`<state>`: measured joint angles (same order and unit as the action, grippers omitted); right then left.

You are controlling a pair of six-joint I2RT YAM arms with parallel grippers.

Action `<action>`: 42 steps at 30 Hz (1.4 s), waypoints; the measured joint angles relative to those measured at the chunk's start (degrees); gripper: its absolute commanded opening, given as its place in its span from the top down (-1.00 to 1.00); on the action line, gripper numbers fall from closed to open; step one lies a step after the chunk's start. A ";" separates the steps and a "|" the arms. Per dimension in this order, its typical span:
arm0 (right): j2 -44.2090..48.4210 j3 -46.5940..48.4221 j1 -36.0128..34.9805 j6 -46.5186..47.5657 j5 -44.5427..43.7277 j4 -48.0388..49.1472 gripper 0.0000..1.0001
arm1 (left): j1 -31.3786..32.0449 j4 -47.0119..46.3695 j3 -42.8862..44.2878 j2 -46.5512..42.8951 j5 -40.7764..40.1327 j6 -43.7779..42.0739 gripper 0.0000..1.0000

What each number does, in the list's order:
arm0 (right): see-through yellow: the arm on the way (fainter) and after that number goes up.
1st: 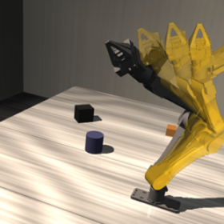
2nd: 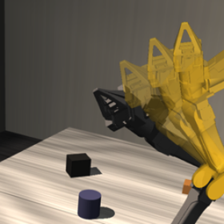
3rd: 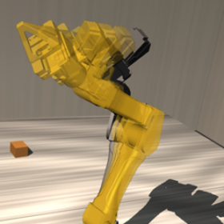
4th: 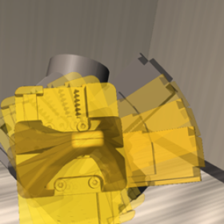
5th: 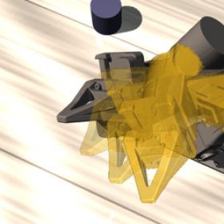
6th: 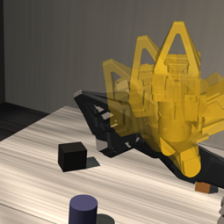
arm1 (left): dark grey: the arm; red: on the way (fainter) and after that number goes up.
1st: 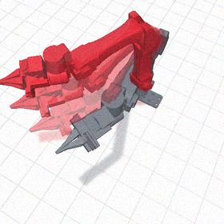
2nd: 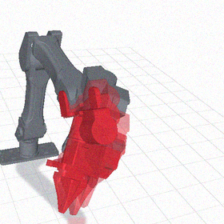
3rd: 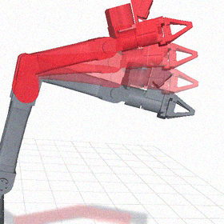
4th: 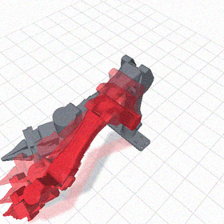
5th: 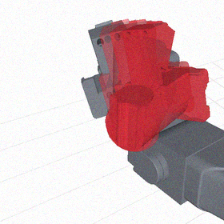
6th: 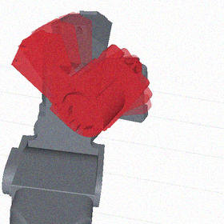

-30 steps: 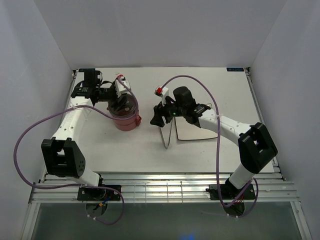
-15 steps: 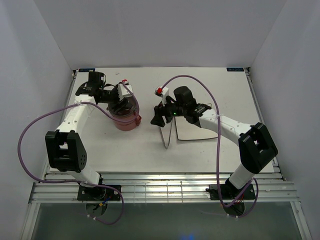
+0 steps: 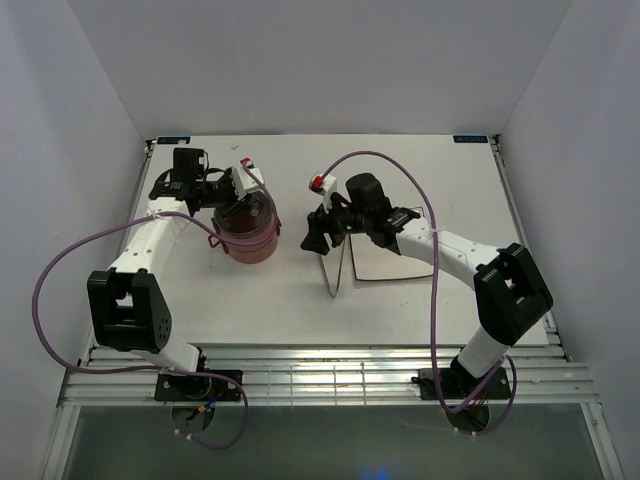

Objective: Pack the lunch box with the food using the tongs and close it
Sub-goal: Close the fastener on the packing box.

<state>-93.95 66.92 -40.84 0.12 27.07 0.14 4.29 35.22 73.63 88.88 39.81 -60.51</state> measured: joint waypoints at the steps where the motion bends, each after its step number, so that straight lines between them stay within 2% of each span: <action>1: -0.50 0.15 0.00 -0.31 -0.15 -0.09 -0.35 | 0.00 -0.04 -0.35 -0.33 -0.17 1.46 0.29; 5: -2.64 1.64 0.00 -1.22 -1.11 -0.39 -0.35 | 0.07 -0.92 -2.14 -2.23 -1.62 6.10 0.15; 7: -4.31 3.37 0.00 -1.49 -1.90 -0.55 -0.35 | 0.07 -1.49 -3.54 -3.48 -2.08 8.26 0.00; 12: -9.97 10.43 0.00 -2.27 -5.18 -2.29 -0.29 | 0.35 -2.56 -7.56 -6.60 -2.84 12.44 -0.08; 15: -15.12 16.96 0.11 -3.54 -8.17 -3.87 0.01 | 0.90 -2.56 -8.76 -8.28 -4.00 14.01 -0.14; 16: -17.05 19.23 0.22 -4.11 -9.18 -4.04 0.23 | 1.09 -2.73 -9.29 -8.96 -4.35 14.40 -0.14; 19: -22.12 24.87 0.42 -5.95 -11.98 -4.74 0.60 | 1.36 -3.04 -11.37 -11.39 -5.38 15.21 -0.03; 20: -23.39 26.14 0.48 -6.38 -12.90 -4.83 0.66 | 1.44 -3.04 -11.80 -11.98 -5.77 15.45 0.02; 21: -24.85 27.50 0.59 -7.04 -13.79 -5.01 0.70 | 1.46 -2.99 -12.15 -12.44 -6.10 15.65 0.19; 24: -29.20 31.15 0.76 -7.89 -16.48 -6.23 0.76 | 1.46 -3.56 -12.63 -12.83 -6.54 15.76 0.53; 28: -34.42 34.38 0.81 -7.98 -18.84 -7.76 0.85 | 1.46 -4.52 -13.27 -12.98 -6.27 15.98 0.75; 36: -39.63 37.62 -0.37 -6.93 -20.09 -11.23 0.85 | 1.46 -5.53 -13.70 -12.96 -6.21 16.22 0.80; 42: -41.42 42.29 -4.39 -5.35 -18.21 -12.17 0.85 | 1.46 -6.19 -13.84 -12.70 -6.12 16.46 0.81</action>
<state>-135.37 109.21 -45.23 -5.23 8.86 -12.03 5.76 29.04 59.79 76.18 33.69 -44.05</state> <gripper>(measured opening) 0.078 0.391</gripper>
